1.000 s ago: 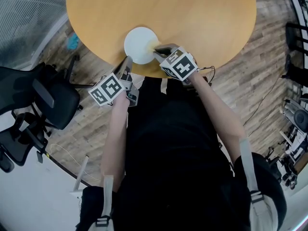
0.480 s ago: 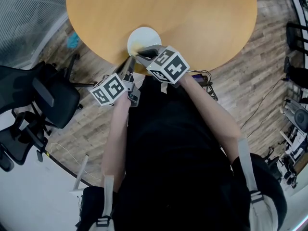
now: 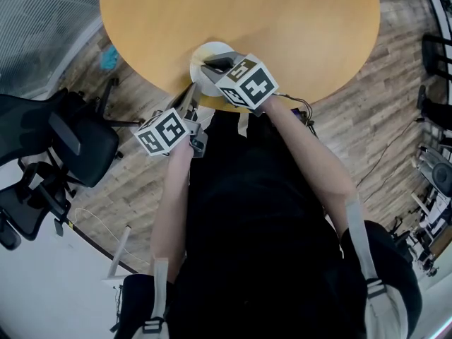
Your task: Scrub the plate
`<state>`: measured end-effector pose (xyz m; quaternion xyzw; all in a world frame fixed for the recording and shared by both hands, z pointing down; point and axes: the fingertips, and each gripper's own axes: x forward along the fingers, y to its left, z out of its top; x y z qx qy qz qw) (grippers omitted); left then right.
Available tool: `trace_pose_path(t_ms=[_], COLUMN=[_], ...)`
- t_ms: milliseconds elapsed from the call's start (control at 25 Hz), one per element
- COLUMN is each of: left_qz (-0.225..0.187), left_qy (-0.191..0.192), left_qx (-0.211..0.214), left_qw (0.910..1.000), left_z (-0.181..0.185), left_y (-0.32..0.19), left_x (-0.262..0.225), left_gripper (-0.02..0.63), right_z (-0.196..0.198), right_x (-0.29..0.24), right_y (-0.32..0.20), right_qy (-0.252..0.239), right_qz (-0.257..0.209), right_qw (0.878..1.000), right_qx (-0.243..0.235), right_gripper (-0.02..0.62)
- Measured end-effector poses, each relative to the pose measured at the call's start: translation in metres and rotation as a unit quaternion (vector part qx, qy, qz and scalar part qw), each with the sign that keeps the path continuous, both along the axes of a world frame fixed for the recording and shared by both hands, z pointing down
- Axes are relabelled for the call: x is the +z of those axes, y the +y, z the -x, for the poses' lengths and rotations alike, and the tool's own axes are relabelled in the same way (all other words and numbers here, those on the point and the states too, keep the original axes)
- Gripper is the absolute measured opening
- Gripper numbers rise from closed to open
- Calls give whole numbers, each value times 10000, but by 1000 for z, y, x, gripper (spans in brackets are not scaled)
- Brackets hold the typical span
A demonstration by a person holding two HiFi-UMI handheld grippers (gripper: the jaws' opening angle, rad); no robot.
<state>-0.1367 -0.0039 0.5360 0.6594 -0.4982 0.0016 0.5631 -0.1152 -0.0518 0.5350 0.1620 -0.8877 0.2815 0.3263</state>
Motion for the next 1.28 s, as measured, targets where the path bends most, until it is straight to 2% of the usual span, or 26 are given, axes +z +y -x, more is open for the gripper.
trace_pose_path(t_ms=[360, 560, 760, 1040, 1280], left_qz=[11, 32, 6, 18, 25], left_qy=[-55, -64, -131, -84, -83], left_qx=[-25, 3, 13, 22, -33], left_qw=[10000, 10000, 9999, 10000, 10000], left_z=[5, 4, 4, -2, 1], left_y=[2, 3, 2, 3, 1], left_x=[2, 4, 2, 3, 4], left_gripper=[23, 23, 23, 23, 23], right_z=[-48, -66, -47, 3, 7], right_x=[29, 34, 25, -3, -6], right_y=[-35, -37, -29, 19, 39], right_qy=[633, 735, 581, 120, 71], right_qz=[13, 77, 34, 73, 93], right_qw=[9968, 9953, 9972, 9998, 9993], right_qx=[488, 633, 474, -173, -365], right_gripper=[29, 28, 28, 29, 29])
